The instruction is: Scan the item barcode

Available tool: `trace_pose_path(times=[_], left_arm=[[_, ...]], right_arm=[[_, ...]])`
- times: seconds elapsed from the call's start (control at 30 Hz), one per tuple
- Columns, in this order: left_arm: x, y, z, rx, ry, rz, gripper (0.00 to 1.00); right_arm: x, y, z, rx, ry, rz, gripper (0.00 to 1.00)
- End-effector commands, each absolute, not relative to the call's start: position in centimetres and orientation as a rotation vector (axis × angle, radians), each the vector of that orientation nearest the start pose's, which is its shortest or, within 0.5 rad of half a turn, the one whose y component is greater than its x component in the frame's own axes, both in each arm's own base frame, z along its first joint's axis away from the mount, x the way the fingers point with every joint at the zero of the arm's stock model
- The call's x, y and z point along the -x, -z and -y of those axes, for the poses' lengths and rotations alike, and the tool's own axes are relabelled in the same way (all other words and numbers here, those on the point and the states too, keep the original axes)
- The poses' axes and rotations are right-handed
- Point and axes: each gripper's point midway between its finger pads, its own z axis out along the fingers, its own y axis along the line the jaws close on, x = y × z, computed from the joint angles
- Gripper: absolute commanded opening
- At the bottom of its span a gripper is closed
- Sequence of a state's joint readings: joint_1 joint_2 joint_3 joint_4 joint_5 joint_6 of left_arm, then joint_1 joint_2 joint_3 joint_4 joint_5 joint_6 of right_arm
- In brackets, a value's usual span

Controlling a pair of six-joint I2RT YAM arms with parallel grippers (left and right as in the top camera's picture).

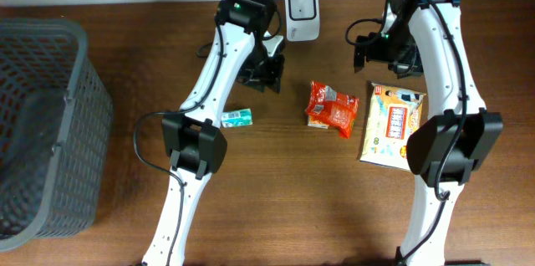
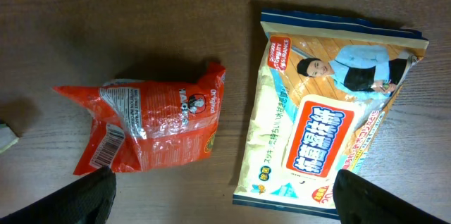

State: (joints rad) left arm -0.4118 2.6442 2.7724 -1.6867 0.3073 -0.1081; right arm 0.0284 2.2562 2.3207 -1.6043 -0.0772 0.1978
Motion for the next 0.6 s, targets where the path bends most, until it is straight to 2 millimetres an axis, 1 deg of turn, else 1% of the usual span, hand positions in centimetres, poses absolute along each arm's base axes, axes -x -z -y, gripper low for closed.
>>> trace_pose_path(times=[0.0, 0.1, 0.13, 0.17, 0.23, 0.27, 0.3, 0.33, 0.37, 0.4, 0.43, 0.5, 0.53, 0.57], left_arm=[[-43.0, -10.8, 24.4, -0.479, 0.476, -3.098, 0.20], [-43.4, -10.6, 23.7, -0.375, 0.413, -3.116, 0.17], [-43.4, -10.6, 23.7, -0.375, 0.414, -3.116, 0.18], [-43.4, -10.5, 23.7, -0.375, 0.413, -3.116, 0.16], [-43.5, -10.5, 23.8, -0.375, 0.414, -3.115, 0.17], [-43.5, -10.5, 23.8, -0.375, 0.415, -3.113, 0.15], [-43.5, -10.5, 23.9, -0.377, 0.420, -3.113, 0.12], [-43.2, -10.6, 24.4, -0.391, 0.440, -3.112, 0.12], [-42.9, -10.7, 25.6, -0.426, 0.455, -3.097, 0.11], [-42.6, -10.8, 26.7, -0.453, 0.496, -3.086, 0.05], [-42.2, -10.9, 28.0, -0.489, 0.528, -3.071, 0.01], [-41.3, -10.8, 30.6, -0.570, 0.546, -3.038, 0.00], [-40.9, -10.7, 31.8, -0.607, 0.571, -3.024, 0.00], [-40.2, -10.3, 33.7, -0.661, 0.597, -3.004, 0.00]], right_arm=[[-43.4, -15.7, -2.8, -0.245, -0.136, -3.085, 0.99], [-43.4, -15.7, -2.8, -0.245, -0.136, -3.085, 0.99], [-43.4, -15.7, -2.8, -0.245, -0.136, -3.085, 0.98], [-43.4, -15.7, -2.8, -0.245, -0.136, -3.085, 0.98], [-43.4, -15.7, -2.8, -0.245, -0.136, -3.085, 0.98], [-43.4, -15.7, -2.8, -0.245, -0.136, -3.085, 0.98], [-44.4, -15.8, -2.8, -0.239, -0.142, -3.044, 0.99], [-46.2, -16.1, -3.2, -0.232, -0.179, -2.974, 0.98], [-46.3, -16.0, -2.1, -0.241, -0.085, -2.965, 0.98], [-46.3, -16.0, -1.1, -0.257, -0.031, -2.961, 0.98], [-46.4, -16.0, 0.6, -0.319, -0.009, -2.950, 0.98], [-46.1, -16.0, 4.5, -0.513, -0.012, -2.926, 0.98], [-45.9, -16.0, 6.2, -0.586, -0.070, -2.916, 0.98], [-45.7, -16.0, 7.7, -0.648, -0.110, -2.902, 0.98]])
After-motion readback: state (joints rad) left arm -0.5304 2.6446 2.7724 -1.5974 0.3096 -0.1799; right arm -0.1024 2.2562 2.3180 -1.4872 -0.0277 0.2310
